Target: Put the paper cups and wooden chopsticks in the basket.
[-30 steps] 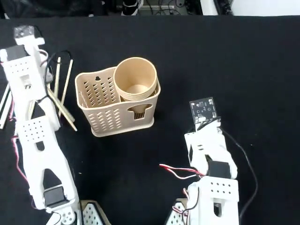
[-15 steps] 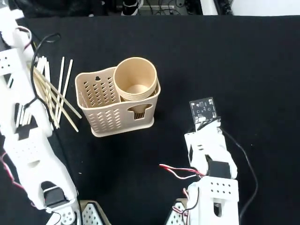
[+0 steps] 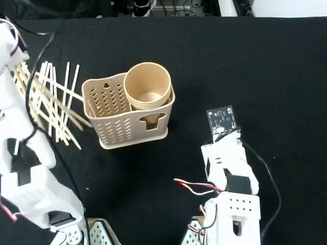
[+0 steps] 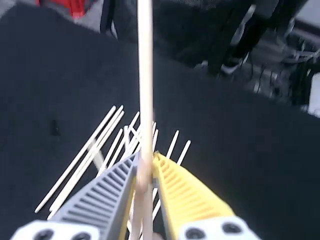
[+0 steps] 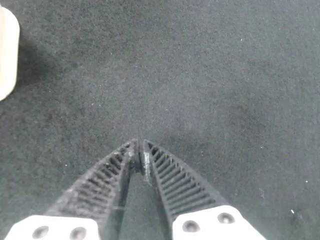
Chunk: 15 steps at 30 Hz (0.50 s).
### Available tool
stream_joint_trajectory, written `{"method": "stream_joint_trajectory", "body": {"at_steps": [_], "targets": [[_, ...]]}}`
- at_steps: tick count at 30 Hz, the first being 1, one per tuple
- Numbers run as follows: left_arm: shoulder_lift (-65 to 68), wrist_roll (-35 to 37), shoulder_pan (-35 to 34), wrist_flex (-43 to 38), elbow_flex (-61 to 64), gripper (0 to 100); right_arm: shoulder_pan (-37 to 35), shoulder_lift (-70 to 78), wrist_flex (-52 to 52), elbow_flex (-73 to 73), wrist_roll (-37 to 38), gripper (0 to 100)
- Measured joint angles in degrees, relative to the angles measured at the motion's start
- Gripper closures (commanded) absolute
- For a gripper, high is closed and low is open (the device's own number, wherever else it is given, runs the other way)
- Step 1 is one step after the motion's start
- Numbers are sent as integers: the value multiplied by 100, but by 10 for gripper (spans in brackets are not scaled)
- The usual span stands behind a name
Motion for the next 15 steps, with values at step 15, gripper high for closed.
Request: {"method": "stream_joint_trajectory", "body": {"at_steps": [15], "targets": [[-1125,176,1055,0,-9,973,0,0,0,0,0,980]]}}
